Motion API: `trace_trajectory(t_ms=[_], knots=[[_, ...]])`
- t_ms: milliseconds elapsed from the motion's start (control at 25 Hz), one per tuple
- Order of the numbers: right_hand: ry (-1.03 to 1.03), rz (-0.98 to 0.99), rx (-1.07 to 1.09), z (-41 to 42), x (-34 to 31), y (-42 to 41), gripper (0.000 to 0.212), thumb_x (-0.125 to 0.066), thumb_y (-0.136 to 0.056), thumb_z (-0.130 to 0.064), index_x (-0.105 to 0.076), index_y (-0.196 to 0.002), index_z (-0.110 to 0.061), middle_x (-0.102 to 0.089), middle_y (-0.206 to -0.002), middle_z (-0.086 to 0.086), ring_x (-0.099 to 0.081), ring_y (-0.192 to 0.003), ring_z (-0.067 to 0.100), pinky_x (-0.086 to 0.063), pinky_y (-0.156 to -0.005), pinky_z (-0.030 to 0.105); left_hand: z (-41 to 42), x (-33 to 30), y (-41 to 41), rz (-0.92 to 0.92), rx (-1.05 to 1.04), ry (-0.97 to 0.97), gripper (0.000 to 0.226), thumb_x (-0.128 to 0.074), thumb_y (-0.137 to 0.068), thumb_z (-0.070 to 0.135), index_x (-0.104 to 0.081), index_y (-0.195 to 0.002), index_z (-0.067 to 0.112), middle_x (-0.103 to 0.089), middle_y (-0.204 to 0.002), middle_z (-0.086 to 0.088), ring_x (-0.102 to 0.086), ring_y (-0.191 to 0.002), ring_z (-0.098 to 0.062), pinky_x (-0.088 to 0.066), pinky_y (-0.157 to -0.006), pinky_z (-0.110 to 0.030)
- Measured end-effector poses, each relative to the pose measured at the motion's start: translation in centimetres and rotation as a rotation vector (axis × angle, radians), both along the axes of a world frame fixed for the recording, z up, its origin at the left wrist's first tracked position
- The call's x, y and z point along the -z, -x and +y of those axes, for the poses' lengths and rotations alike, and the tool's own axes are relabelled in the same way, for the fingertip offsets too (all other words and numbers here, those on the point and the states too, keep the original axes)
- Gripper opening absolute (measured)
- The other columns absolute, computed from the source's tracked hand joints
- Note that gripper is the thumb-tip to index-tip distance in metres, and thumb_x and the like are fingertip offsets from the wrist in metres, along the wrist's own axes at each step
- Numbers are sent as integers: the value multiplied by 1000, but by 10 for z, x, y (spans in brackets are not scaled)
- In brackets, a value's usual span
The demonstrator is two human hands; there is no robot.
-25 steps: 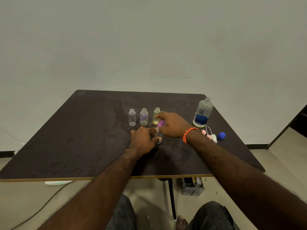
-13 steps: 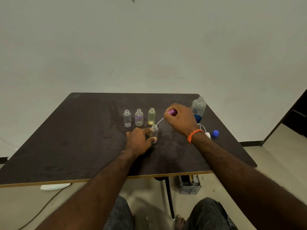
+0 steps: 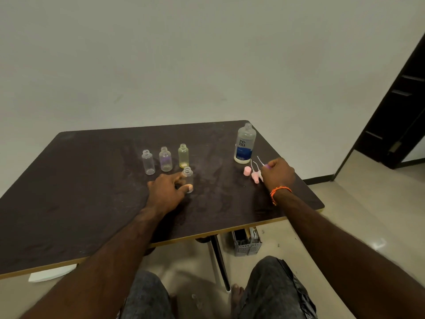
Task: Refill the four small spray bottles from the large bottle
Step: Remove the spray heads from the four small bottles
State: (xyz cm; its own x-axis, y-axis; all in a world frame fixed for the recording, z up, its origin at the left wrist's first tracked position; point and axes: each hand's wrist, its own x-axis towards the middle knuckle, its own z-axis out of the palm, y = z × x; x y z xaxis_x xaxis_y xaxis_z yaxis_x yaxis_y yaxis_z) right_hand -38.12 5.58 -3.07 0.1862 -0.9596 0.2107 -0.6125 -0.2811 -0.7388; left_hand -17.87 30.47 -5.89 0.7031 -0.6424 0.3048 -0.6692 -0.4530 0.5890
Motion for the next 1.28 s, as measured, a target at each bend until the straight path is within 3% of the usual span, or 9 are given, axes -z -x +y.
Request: trace_trajectory(t_ms=[160, 360, 520, 760, 920, 1040, 1160, 1280], knots=[[-3, 55, 24, -6, 15, 8, 21, -70, -92, -21, -68, -108, -9, -70, -103, 10, -61, -88, 18, -49, -76, 29, 0, 3, -1, 7, 3, 0, 16, -73, -91, 42, -72, -90, 27, -71, -81, 13, -64, -89, -12, -29, -87, -40], [-23, 109, 29, -5, 19, 10, 30, -67, -94, -24, -65, -119, -7, -70, -111, 14, -67, -97, 25, -54, -86, 35, 0, 2, -1, 12, 8, 1, 10, -73, -92, 43, -73, -97, 35, -70, -81, 19, -61, -91, -9, -29, -90, -41], [-7, 140, 15, -5, 20, 8, 27, -62, -96, -23, -66, -118, -9, -70, -107, 12, -65, -92, 24, -52, -81, 33, 0, 4, -3, 12, 15, -2, 12, -72, -92, 44, -73, -97, 34, -70, -82, 18, -62, -91, -10, -30, -90, -42], [183, 135, -17, 15, 3, -5, 22, -64, -95, -26, -68, -113, -14, -72, -104, 8, -65, -93, 24, -58, -85, 44, 1, 4, -2, 9, 5, 11, 16, -73, -91, 45, -72, -91, 28, -71, -79, 13, -63, -84, -8, -32, -88, -41], [265, 45, -229, 45, -4, -33, 16, -61, -93, -23, -67, -108, -18, -71, -108, 5, -67, -97, 23, -60, -85, 42, 1, 4, -1, 1, 15, 12, 17, -72, -92, 43, -70, -89, 27, -68, -75, 12, -60, -80, -4, -32, -86, -39], [288, 26, -511, 75, -2, -58, 13, -58, -94, -23, -66, -105, -22, -70, -97, -2, -65, -88, 12, -59, -81, 36, 2, 4, -1, -6, 11, 6, 17, -73, -91, 44, -69, -89, 28, -68, -76, 16, -62, -83, -5, -37, -87, -40], [177, 64, -721, 105, 2, -82, 23, -61, -92, -21, -67, -114, -22, -71, -101, -6, -66, -91, 7, -56, -86, 32, 2, 3, -1, 12, 6, -3, 16, -74, -90, 45, -70, -91, 30, -69, -80, 17, -63, -87, -4, -37, -87, -39], [57, 55, -758, 122, 10, -99, 32, -58, -88, -14, -69, -118, -21, -74, -107, -5, -68, -97, 7, -56, -91, 31, 5, -1, -3, 14, 35, -30, 11, -75, -88, 45, -70, -92, 36, -72, -84, 19, -66, -91, -5, -42, -94, -44]])
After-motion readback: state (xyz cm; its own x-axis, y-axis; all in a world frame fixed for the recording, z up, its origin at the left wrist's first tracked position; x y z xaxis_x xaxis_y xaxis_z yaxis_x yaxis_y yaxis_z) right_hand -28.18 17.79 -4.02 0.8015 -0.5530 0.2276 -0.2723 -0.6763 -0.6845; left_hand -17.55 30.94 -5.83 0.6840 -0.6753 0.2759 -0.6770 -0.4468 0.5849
